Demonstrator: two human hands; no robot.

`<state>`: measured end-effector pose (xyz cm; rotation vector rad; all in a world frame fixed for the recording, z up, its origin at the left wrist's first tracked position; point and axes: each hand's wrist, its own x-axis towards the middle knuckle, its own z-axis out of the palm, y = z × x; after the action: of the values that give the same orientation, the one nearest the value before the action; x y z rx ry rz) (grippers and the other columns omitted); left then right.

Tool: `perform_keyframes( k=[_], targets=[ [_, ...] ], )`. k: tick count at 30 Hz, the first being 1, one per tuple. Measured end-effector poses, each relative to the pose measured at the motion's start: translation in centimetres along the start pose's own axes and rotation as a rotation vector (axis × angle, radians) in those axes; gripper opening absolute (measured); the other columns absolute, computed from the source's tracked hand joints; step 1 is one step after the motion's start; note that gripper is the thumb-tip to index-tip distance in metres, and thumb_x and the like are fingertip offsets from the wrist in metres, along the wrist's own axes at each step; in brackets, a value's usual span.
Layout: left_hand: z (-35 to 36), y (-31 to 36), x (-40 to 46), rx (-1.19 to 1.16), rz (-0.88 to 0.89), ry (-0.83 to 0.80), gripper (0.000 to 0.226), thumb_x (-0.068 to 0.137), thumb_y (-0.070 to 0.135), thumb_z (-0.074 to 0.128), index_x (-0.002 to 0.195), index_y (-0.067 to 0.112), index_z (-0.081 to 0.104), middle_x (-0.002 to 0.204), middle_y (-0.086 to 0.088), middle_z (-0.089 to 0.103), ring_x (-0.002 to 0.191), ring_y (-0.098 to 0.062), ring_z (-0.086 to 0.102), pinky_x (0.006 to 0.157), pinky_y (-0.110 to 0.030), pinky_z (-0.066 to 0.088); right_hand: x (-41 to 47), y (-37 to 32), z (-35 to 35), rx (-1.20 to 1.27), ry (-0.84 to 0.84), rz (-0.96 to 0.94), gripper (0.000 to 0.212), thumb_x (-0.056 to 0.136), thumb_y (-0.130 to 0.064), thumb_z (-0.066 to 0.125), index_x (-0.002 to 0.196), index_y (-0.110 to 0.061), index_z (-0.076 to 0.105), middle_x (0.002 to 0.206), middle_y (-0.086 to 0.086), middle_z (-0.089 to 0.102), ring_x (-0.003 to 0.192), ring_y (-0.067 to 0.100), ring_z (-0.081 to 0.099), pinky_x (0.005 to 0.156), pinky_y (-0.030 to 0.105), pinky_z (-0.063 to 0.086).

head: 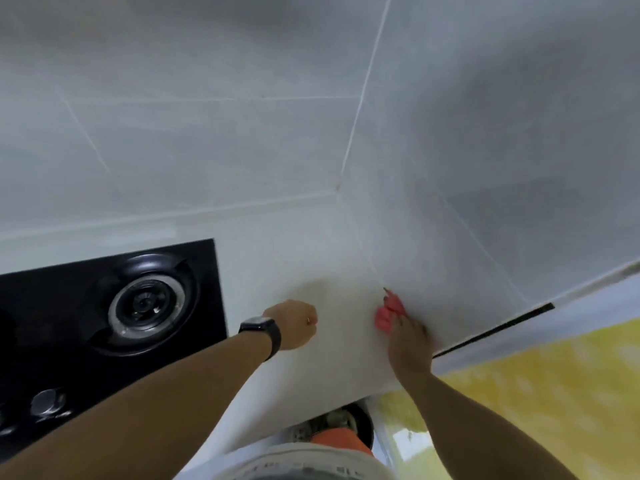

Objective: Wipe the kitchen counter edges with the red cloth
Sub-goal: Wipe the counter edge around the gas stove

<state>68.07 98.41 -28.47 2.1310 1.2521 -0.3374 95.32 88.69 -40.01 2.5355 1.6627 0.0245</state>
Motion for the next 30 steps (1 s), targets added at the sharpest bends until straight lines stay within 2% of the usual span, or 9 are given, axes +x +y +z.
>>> perform_keyframes(
  k=[4,8,13,17,20,26,28,30],
  targets=[
    [-1.6,1.6,3.1,0.12,-0.004,-0.03,0.035,0.101,0.036,0.042,0.129,0.034,0.062,0.132,0.004,0.062,0.116,-0.023,0.062,0.098,-0.035,0.049,0.8,-0.8,2.7,0.109,0.043,0.058,0.055,0.081,-0.01,0.032,0.115,0.003,0.072,0.101,0.02,0.072,0.089,0.039,0.066,0.078,0.046,0.059],
    [-3.8,1.7,6.7,0.079,-0.087,0.007,0.033,0.1,0.038,0.045,0.128,0.037,0.062,0.133,0.006,0.062,0.117,-0.021,0.061,0.098,-0.034,0.049,4.9,-3.0,1.7,0.181,0.056,0.093,0.049,0.083,-0.008,0.037,0.116,0.006,0.07,0.097,0.021,0.07,0.087,0.04,0.066,0.075,0.044,0.06],
    [-4.0,1.5,9.0,0.033,-0.165,-0.02,0.034,0.098,0.034,0.045,0.127,0.038,0.063,0.132,0.007,0.062,0.115,-0.02,0.062,0.096,-0.033,0.05,11.4,-6.6,-0.5,0.284,-0.074,0.116,0.034,0.078,-0.007,0.041,0.09,-0.001,0.072,0.076,0.014,0.066,0.07,0.034,0.064,0.06,0.036,0.055],
    [-4.7,0.5,9.8,0.123,-0.172,-0.044,0.037,0.097,0.032,0.041,0.128,0.038,0.061,0.131,0.007,0.063,0.112,-0.02,0.062,0.092,-0.03,0.048,17.1,-9.0,-1.9,0.356,-0.182,0.117,0.01,0.073,-0.007,0.061,0.073,-0.008,0.071,0.067,0.007,0.064,0.061,0.025,0.064,0.049,0.029,0.049],
    [-6.5,-0.9,10.8,0.135,-0.201,-0.003,0.037,0.097,0.031,0.04,0.128,0.037,0.061,0.131,0.005,0.064,0.111,-0.023,0.063,0.089,-0.031,0.047,21.8,-10.9,-2.1,0.309,-0.223,0.075,0.028,0.077,-0.01,0.046,0.062,-0.008,0.069,0.06,0.004,0.061,0.054,0.021,0.062,0.041,0.024,0.043],
    [-8.8,-4.5,11.4,0.045,-0.303,0.11,0.036,0.1,0.031,0.041,0.129,0.036,0.061,0.128,0.004,0.065,0.109,-0.023,0.064,0.087,-0.032,0.048,31.3,-15.6,-0.8,0.203,-0.175,0.047,0.024,0.072,-0.021,0.053,0.06,-0.01,0.07,0.061,0.0,0.062,0.058,0.019,0.064,0.043,0.02,0.044],
    [-8.1,-6.5,10.9,0.029,-0.351,0.1,0.035,0.099,0.031,0.041,0.127,0.036,0.062,0.127,0.005,0.065,0.108,-0.023,0.064,0.086,-0.031,0.049,34.5,-17.5,0.2,0.249,-0.191,0.024,0.017,0.07,-0.022,0.062,0.062,-0.011,0.071,0.061,-0.001,0.062,0.058,0.018,0.062,0.044,0.021,0.043],
    [-7.4,-8.4,10.1,0.023,-0.406,0.069,0.035,0.098,0.032,0.04,0.125,0.036,0.062,0.126,0.005,0.066,0.107,-0.022,0.065,0.085,-0.031,0.051,37.8,-19.4,1.3,0.34,-0.168,0.031,0.02,0.073,-0.021,0.056,0.068,-0.01,0.071,0.061,0.001,0.062,0.055,0.02,0.061,0.045,0.021,0.042]
  ],
)
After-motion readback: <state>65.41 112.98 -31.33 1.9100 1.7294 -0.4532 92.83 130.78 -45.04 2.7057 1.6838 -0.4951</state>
